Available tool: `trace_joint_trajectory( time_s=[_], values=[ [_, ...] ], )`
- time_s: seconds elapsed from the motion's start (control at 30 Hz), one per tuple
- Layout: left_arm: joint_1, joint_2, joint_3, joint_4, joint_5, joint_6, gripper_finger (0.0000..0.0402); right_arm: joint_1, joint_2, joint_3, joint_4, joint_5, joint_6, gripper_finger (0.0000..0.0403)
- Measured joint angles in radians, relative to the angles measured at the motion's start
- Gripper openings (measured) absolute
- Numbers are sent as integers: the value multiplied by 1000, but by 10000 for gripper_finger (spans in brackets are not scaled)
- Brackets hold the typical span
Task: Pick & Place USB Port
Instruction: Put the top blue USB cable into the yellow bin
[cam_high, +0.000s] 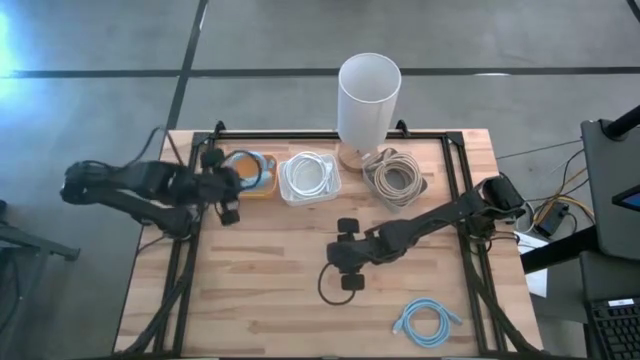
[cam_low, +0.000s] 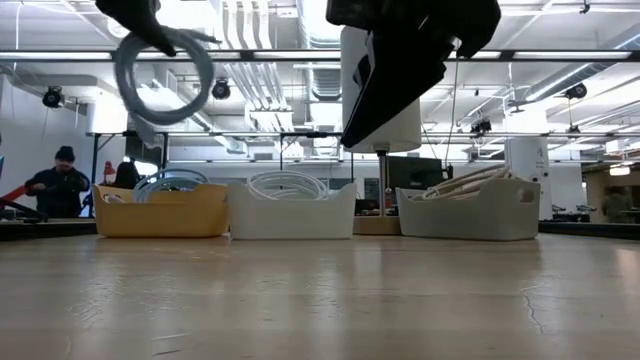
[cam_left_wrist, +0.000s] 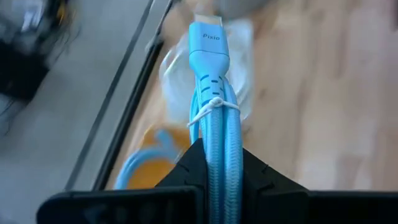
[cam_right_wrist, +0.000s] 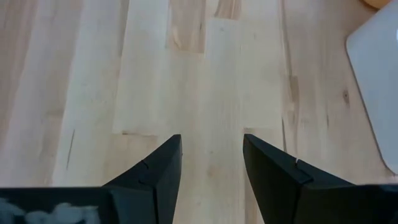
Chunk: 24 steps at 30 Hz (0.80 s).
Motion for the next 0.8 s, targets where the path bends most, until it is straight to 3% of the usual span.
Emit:
trace_joint_trajectory(
  time_s=[0.17,0.4,0.67,0.8],
  values=[
    [133,42,88,-116,24,7,34,-16,0,0,10,0,-42,169],
    [333,149,80,-119,212,73,34,-24,0,0,13,-4,-50,169],
    [584,317,79,-117,491,314,34,-24,0,-2,13,-6,-55,169],
    [692,389,82,-108,527,417,35,-24,0,-2,13,-6,-55,169]
  ],
)
